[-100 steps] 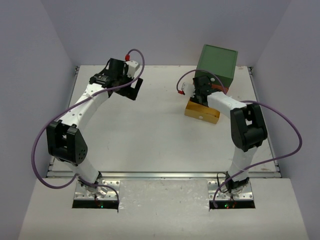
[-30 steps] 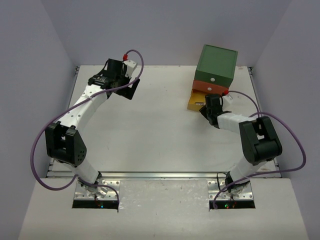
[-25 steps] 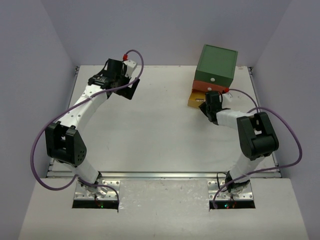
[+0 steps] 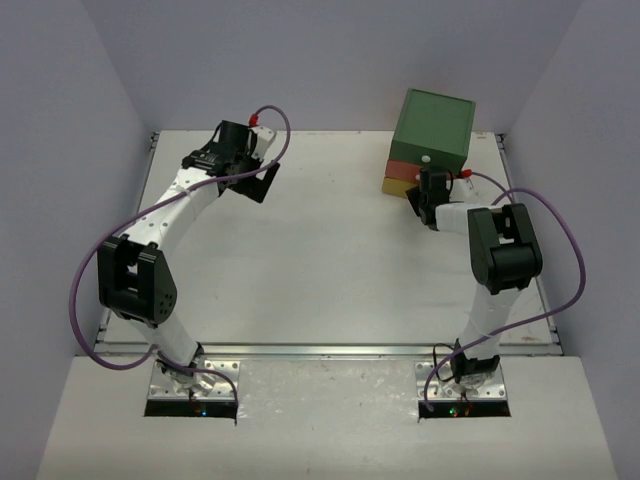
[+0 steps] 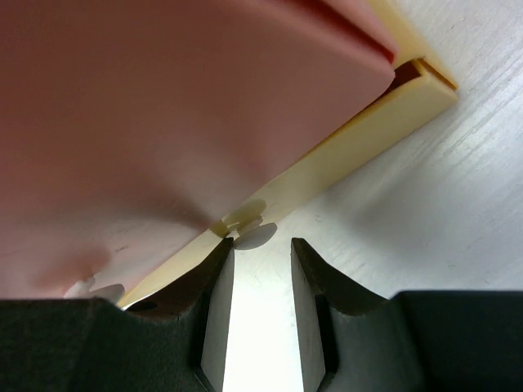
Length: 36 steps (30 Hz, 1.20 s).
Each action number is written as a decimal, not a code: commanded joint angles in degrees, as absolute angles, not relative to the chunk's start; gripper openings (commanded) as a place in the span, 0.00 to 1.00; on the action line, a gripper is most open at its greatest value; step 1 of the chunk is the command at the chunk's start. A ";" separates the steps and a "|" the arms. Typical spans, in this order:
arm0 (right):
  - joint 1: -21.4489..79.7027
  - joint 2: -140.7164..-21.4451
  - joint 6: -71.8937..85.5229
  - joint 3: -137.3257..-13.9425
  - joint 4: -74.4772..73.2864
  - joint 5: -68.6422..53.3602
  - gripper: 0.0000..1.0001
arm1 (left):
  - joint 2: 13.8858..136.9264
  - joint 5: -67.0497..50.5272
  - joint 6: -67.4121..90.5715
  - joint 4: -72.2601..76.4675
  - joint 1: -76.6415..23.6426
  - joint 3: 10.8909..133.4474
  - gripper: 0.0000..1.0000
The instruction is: Organize the makeup
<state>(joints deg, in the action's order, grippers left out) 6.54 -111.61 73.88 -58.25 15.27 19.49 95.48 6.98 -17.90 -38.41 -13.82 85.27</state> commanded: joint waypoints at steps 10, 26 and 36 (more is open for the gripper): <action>5.19 -111.81 75.93 -58.81 21.72 22.32 0.35 | 96.30 5.68 -18.81 -36.65 -13.10 86.13 1.00; 5.19 -100.98 72.05 -49.82 19.81 17.34 0.42 | 96.51 3.53 -18.03 -37.03 -13.10 87.04 1.00; 5.29 -81.52 45.32 -38.97 -3.59 13.09 0.60 | 96.52 2.76 -14.46 -36.78 -13.11 86.91 1.00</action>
